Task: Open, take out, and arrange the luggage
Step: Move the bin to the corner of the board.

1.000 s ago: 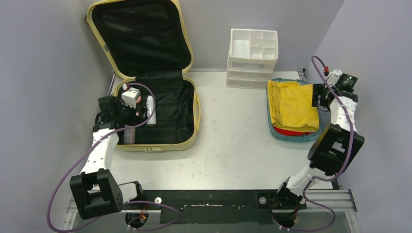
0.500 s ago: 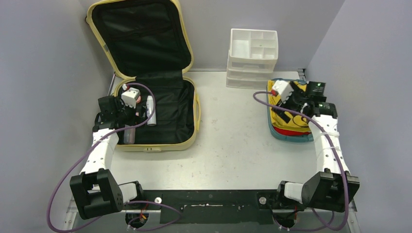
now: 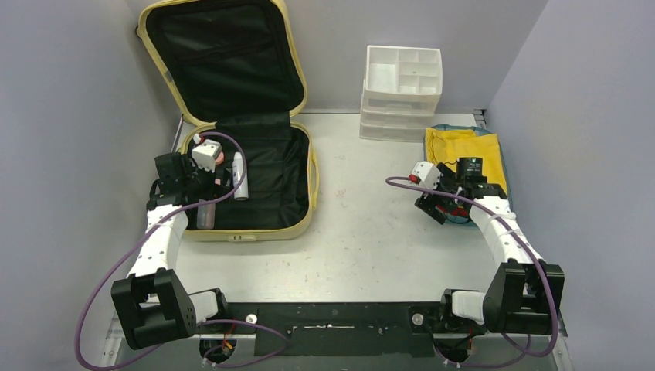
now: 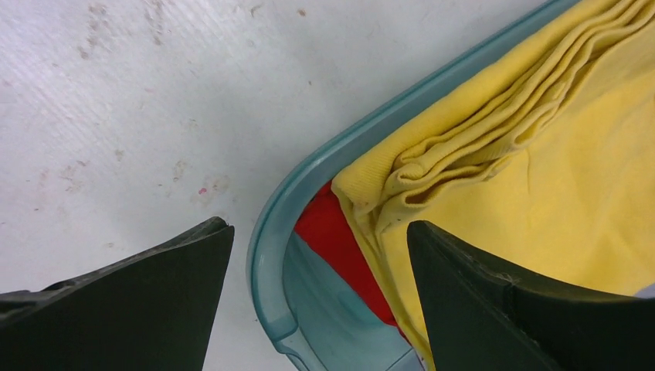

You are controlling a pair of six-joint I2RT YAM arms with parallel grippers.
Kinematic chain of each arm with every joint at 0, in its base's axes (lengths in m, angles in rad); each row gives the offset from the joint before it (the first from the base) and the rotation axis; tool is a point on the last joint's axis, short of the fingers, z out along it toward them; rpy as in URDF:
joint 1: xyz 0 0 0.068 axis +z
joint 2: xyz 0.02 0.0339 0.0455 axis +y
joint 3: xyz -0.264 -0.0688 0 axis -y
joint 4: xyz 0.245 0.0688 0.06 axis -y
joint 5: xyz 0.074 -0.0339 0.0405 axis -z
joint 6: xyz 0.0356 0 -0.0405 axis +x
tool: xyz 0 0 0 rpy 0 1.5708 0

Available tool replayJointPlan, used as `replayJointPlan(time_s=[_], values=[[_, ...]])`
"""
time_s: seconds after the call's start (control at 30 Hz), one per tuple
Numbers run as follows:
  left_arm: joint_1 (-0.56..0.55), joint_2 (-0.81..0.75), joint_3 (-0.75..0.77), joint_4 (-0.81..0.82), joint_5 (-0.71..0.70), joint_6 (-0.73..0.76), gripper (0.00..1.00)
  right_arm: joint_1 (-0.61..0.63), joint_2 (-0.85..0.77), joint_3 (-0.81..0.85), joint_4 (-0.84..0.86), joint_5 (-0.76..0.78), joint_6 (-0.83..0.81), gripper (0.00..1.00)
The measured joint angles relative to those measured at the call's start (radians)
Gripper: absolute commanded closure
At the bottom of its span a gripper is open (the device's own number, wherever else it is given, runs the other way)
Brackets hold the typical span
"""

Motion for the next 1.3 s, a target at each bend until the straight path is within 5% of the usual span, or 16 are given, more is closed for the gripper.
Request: replayJointPlan(time_s=[0.27,0.73,1.3], values=[[0.003,0.000,0.000,0.000,0.000,0.000,0.03,-0.004,0.035,-0.065,0.122,0.128,0.090,0.29],[0.012,0.000,-0.005,0.005,0.000,-0.005,0.03,-0.120,0.179,0.023,0.174,0.150,0.088,0.33],[0.013,0.000,-0.005,0.007,0.000,-0.018,0.03,-0.104,0.322,0.084,0.389,0.243,0.224,0.34]])
